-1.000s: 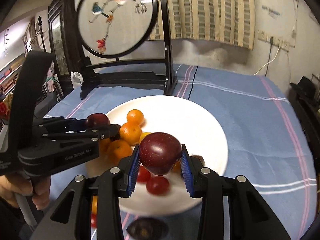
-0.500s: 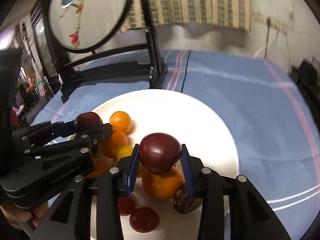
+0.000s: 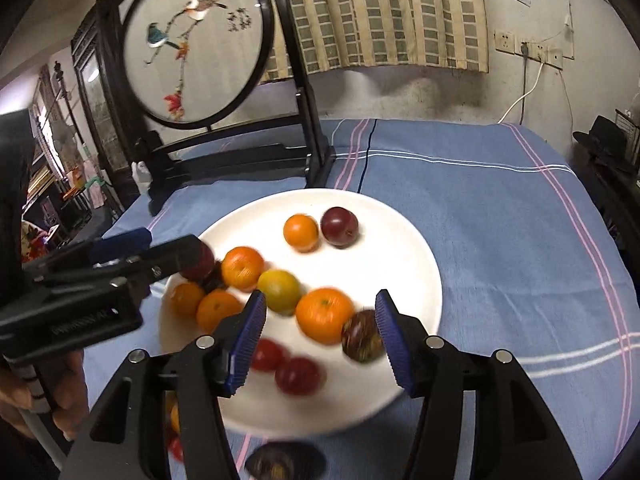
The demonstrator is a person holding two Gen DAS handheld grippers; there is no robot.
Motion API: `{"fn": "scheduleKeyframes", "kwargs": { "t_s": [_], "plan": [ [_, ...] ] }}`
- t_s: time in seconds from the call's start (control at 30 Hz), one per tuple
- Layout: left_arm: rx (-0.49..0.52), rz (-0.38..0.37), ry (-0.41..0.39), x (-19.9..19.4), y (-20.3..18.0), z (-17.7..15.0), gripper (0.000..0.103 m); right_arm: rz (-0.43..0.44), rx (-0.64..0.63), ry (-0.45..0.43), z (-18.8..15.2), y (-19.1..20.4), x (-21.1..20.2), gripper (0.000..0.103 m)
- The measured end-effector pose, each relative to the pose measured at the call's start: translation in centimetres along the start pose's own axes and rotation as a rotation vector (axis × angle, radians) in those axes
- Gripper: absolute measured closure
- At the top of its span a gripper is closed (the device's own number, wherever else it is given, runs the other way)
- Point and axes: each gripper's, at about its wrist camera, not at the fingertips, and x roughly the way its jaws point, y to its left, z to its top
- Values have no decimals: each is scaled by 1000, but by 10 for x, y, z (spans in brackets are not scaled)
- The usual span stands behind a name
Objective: Organize fruits
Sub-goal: 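Lower both dark red plums onto the white plate and open both tools, then grasp a small yellow fruit with the right tool while the left grasps a red cherry tomato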
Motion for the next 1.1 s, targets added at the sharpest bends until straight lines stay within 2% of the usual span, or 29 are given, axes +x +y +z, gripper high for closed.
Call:
{"fn": "scheduleKeyframes", "kwargs": {
  "t_s": [0.2,0.3,0.53,0.67,0.83,1.0,1.1],
  "plan": [
    [17,-3,-11,-37,-3,-30,21,-3,-22,10,-29,5,-32,46],
    [-5,-16,-8,-50,3,-55,18,-18,-20,4,-49,4,-51,44],
    [14,17,13,-60,13,-112,18,-49,-19,19,-93,0,-77,44],
    [4,15,19,-62,21,-132,17,-91,-37,74,-115,3,-74,44],
    [9,8,-3,-57,27,-141,15,-134,-61,160,-136,6,-55,44],
    [87,21,-16,-55,22,-143,15,-159,-61,183,-134,5,-42,44],
    [59,-28,22,-51,25,-144,15,-170,-41,180,-126,4,-35,53]
  ]
}}
